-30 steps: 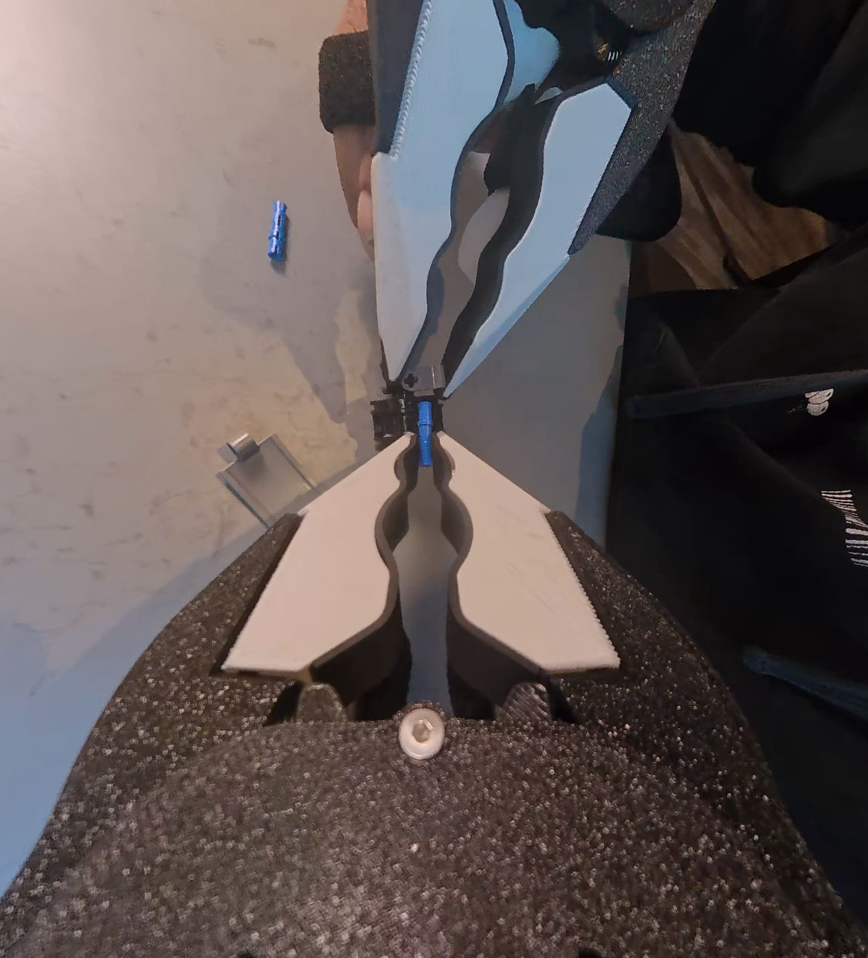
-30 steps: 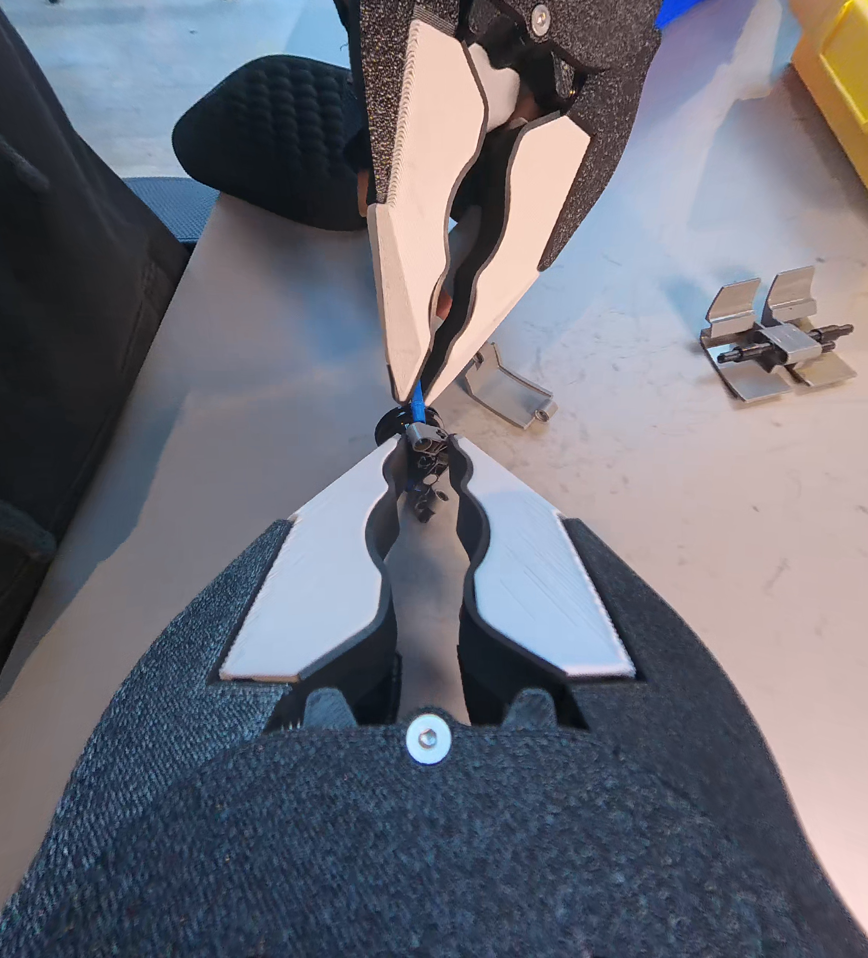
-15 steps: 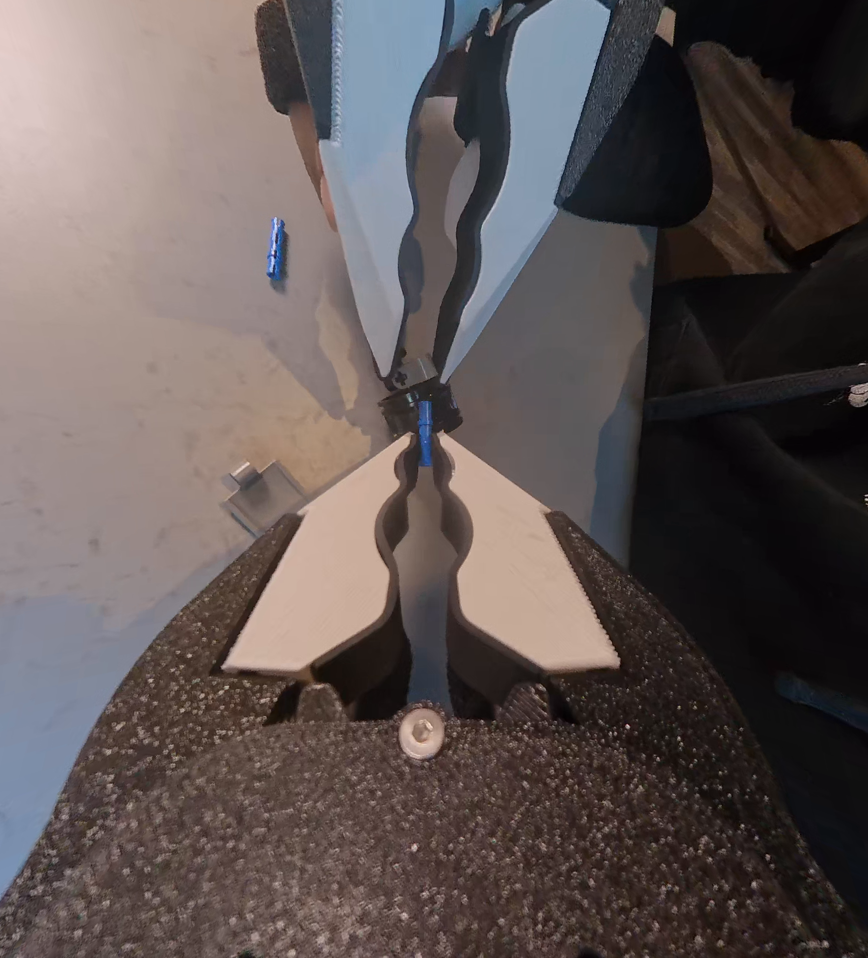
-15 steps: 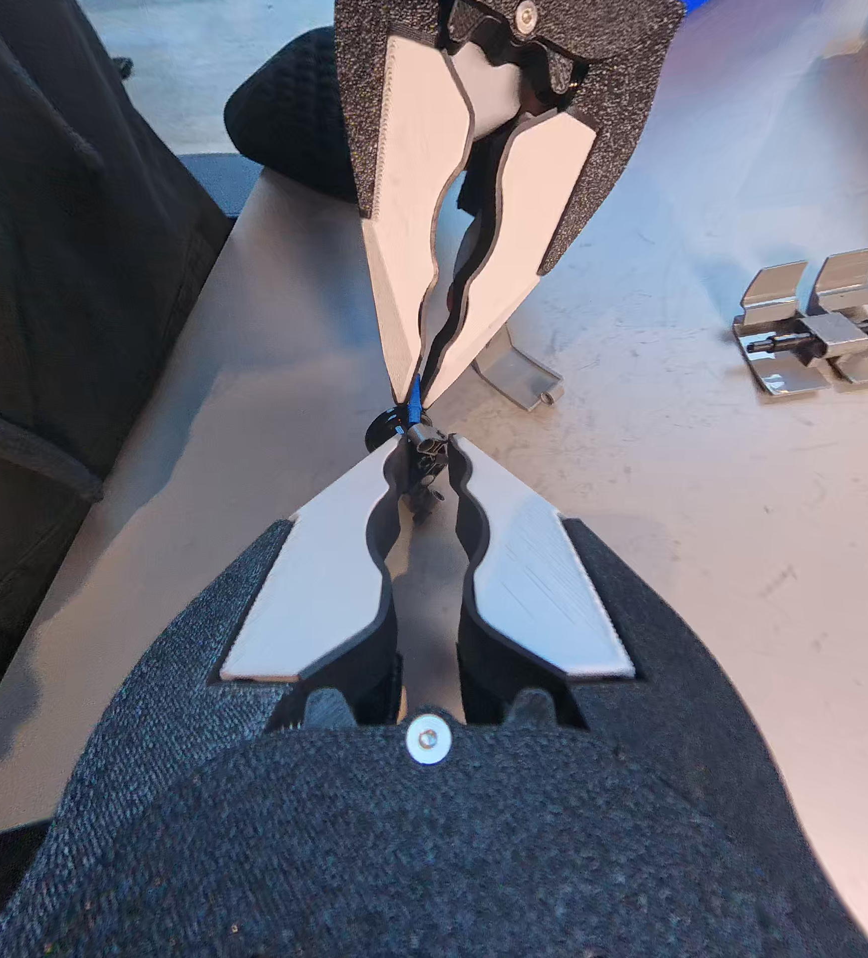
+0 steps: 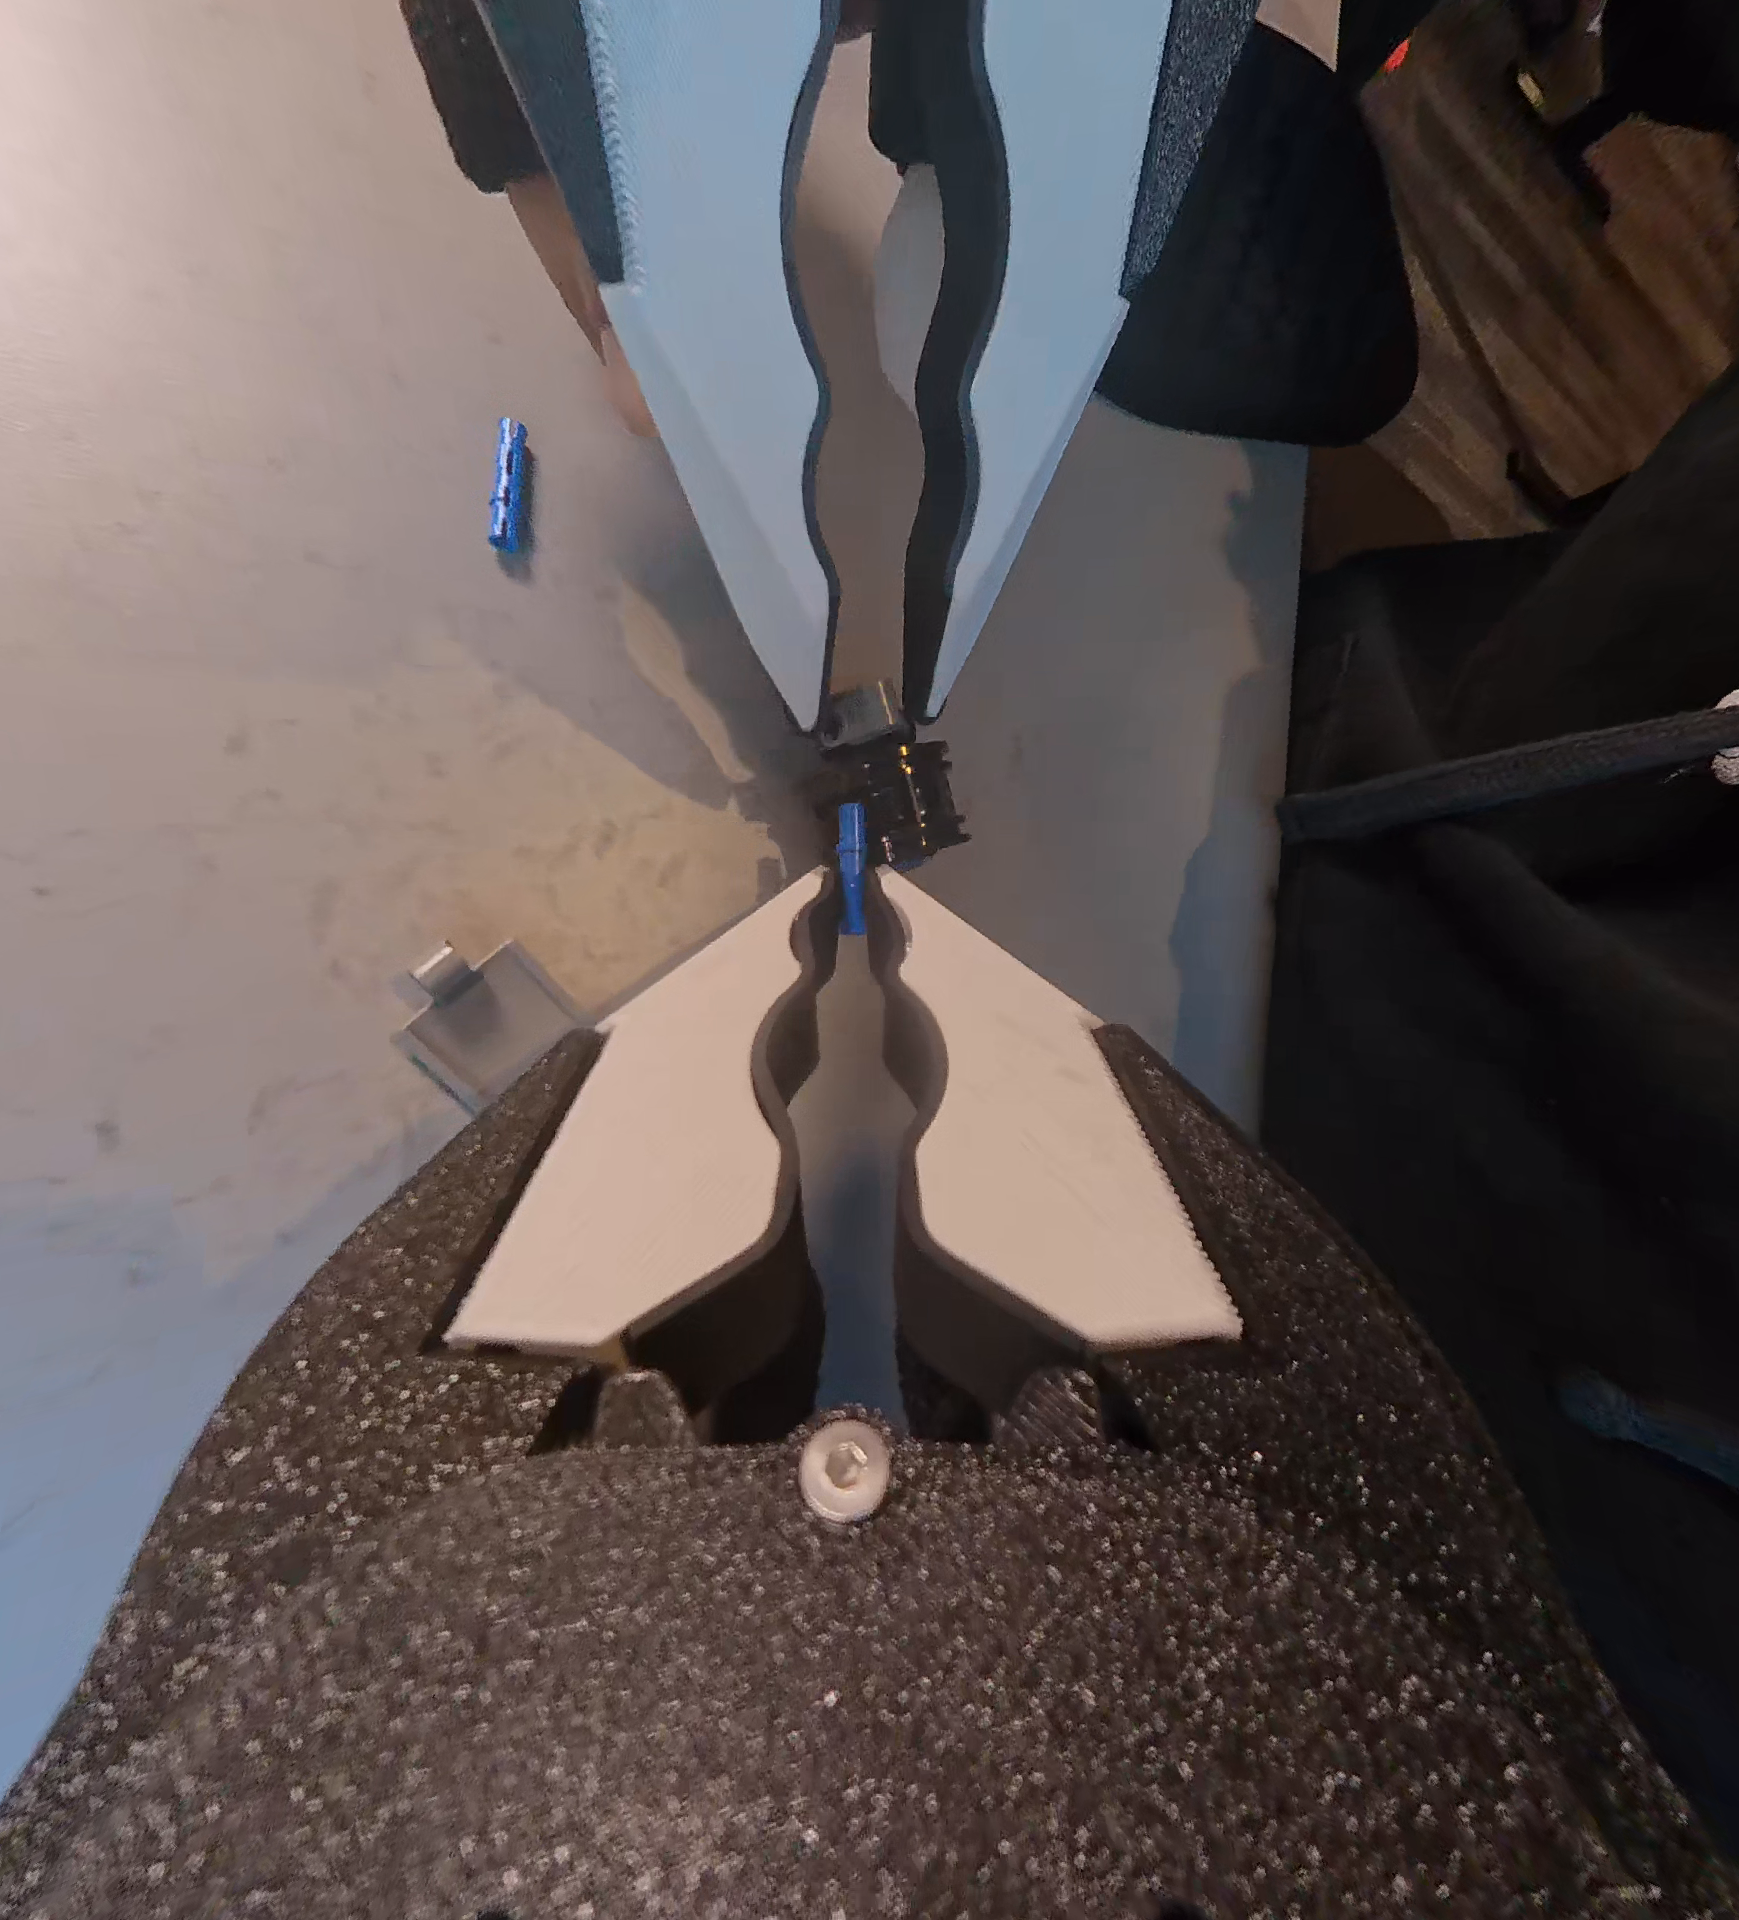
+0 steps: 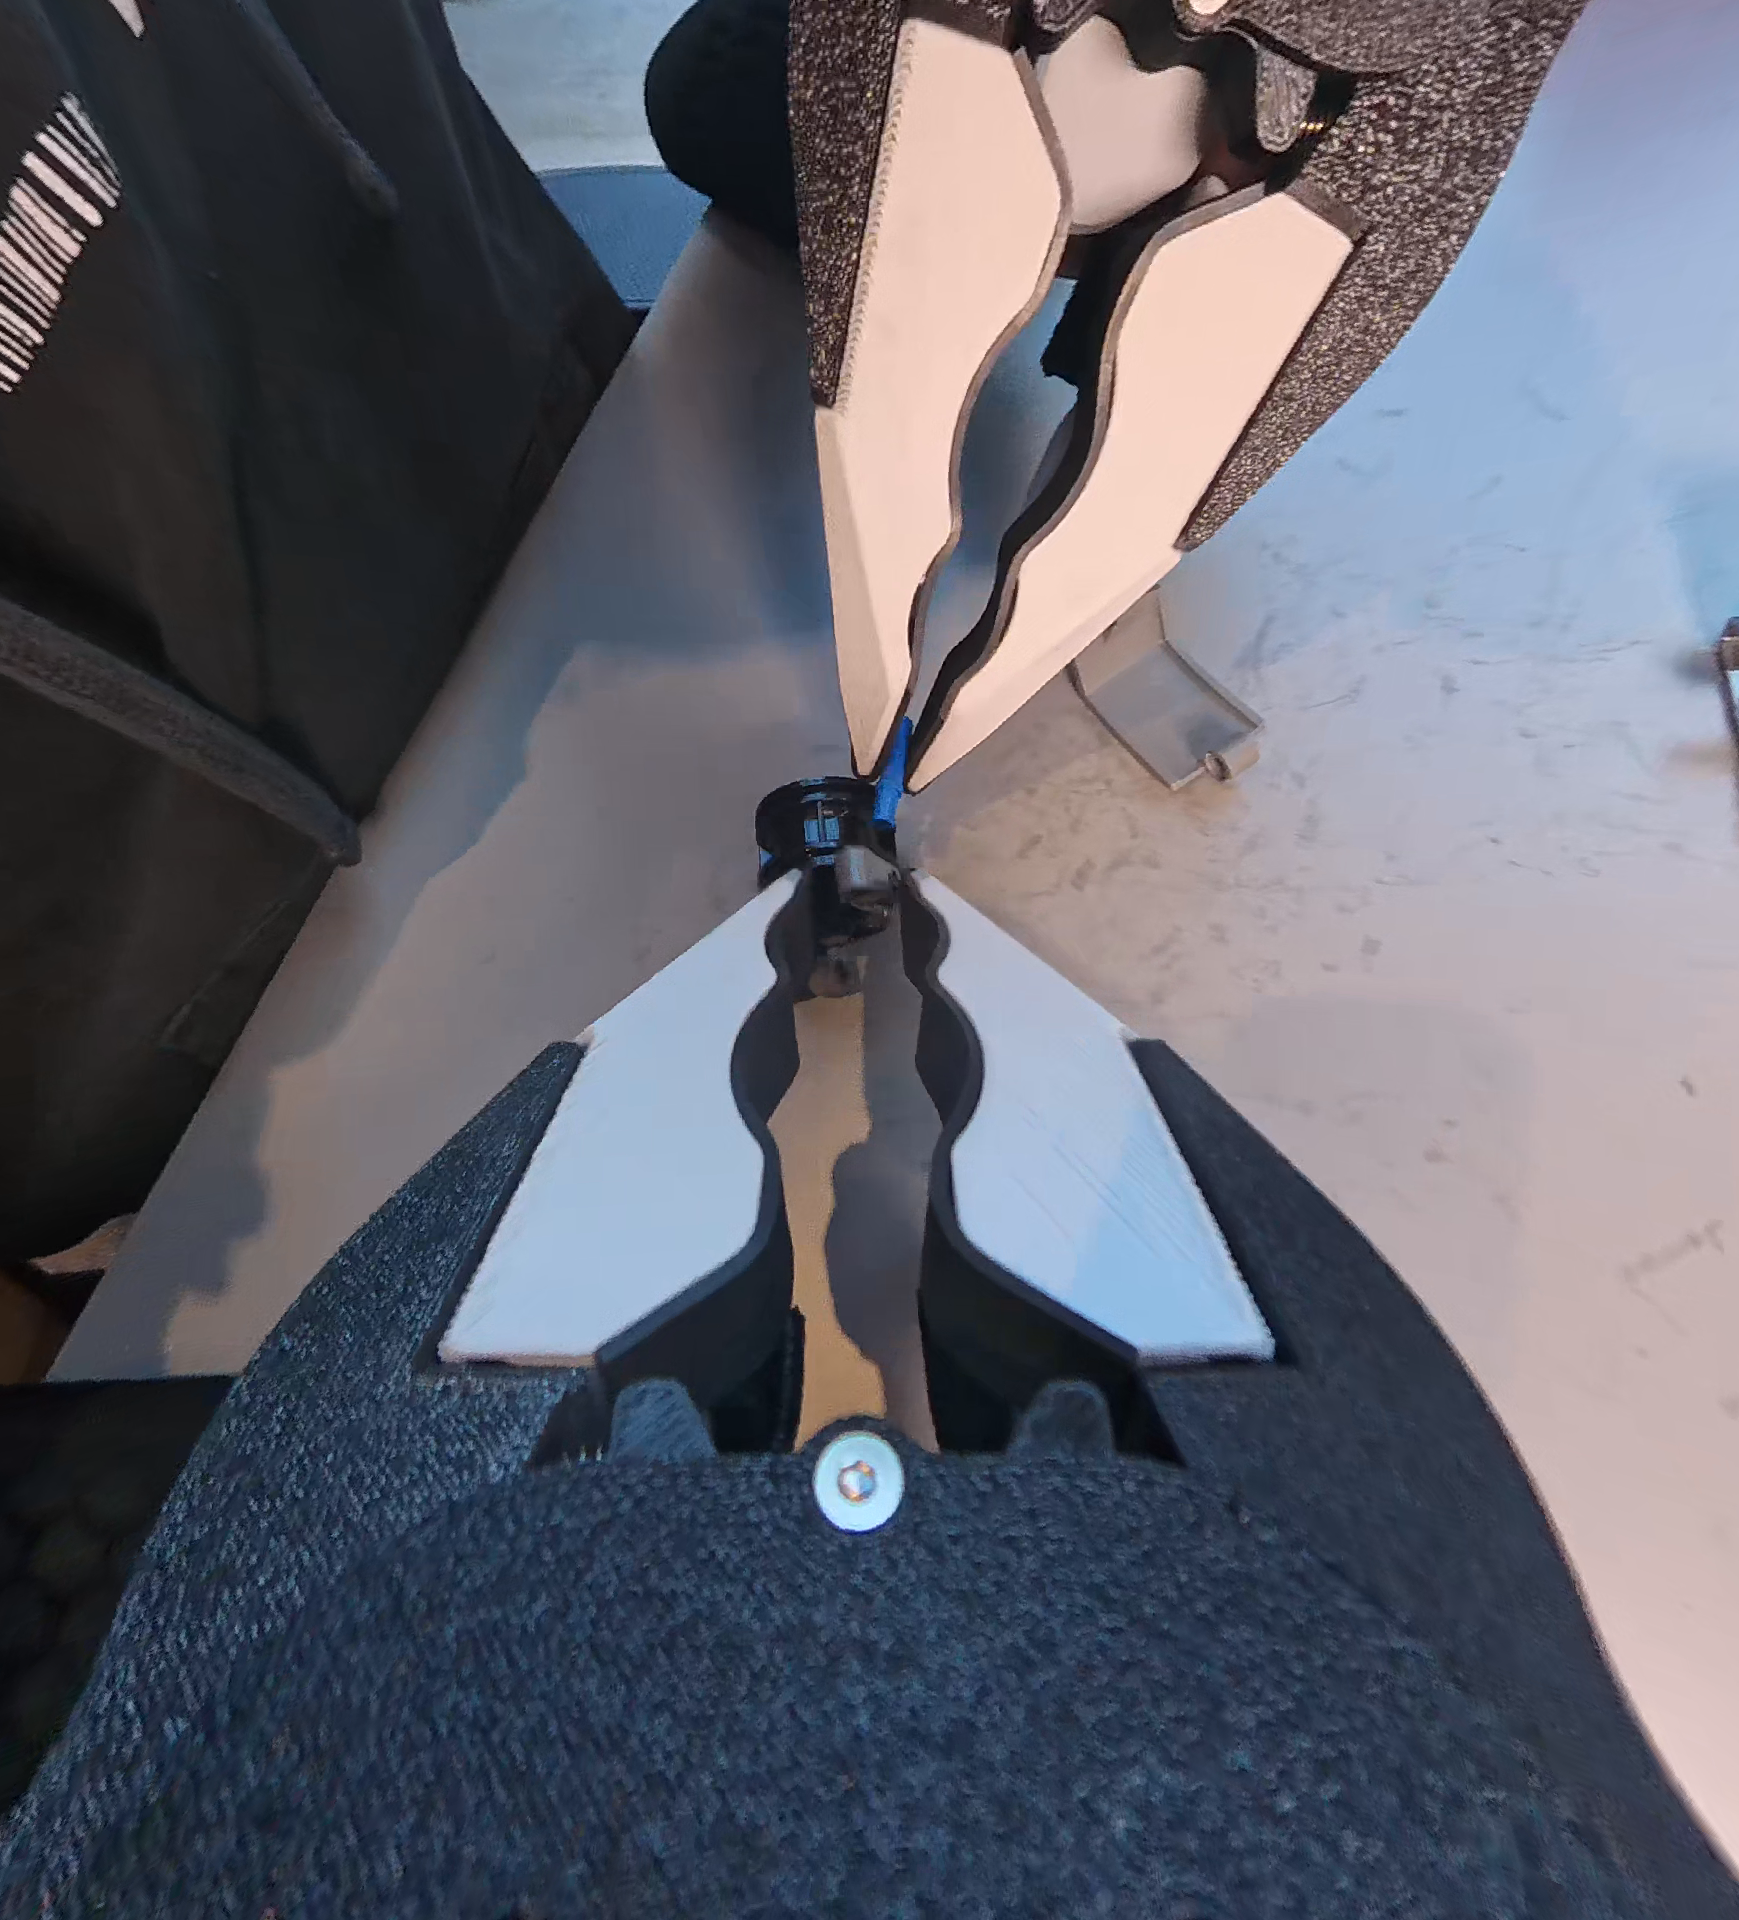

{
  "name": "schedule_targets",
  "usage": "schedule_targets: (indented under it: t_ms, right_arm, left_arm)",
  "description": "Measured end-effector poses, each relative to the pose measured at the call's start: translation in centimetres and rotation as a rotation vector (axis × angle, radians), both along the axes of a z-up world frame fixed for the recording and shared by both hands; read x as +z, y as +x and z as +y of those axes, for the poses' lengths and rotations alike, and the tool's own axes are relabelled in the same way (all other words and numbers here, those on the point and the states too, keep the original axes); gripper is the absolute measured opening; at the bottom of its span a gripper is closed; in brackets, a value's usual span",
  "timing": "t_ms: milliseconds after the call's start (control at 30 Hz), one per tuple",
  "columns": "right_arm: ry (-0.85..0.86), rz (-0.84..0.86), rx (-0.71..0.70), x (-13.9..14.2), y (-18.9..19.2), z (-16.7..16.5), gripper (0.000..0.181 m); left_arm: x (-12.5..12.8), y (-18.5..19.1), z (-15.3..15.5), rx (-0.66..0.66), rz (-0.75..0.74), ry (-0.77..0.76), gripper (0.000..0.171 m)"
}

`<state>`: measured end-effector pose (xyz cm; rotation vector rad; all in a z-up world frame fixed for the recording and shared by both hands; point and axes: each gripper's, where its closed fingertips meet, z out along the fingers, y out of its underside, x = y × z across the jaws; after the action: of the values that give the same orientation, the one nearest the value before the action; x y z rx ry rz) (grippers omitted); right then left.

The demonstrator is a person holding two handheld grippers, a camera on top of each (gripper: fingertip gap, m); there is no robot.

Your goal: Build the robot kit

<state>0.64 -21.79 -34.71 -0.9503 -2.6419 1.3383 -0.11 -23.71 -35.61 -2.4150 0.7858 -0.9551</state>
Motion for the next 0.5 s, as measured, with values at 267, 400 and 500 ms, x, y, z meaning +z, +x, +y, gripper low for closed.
schedule_targets:
  t_ms: [267,400,500]
  right_arm:
    - [-0.005,0.011,0.000,-0.33,0.21,0.08,0.009]
    - [-0.034,0.037,-0.062,-0.30,-0.21,0.09,0.008]
    - [-0.028,0.077,-0.107,-0.28,-0.57,0.16,0.008]
  left_arm:
    - [0.43,0.21,0.20,0.010,-0.033,0.010,0.003]
    - [0.83,0.25,0.47,0.017,-0.058,0.032,0.003]
    - [0.68,0.37,0.74,0.021,-0.052,0.040,0.003]
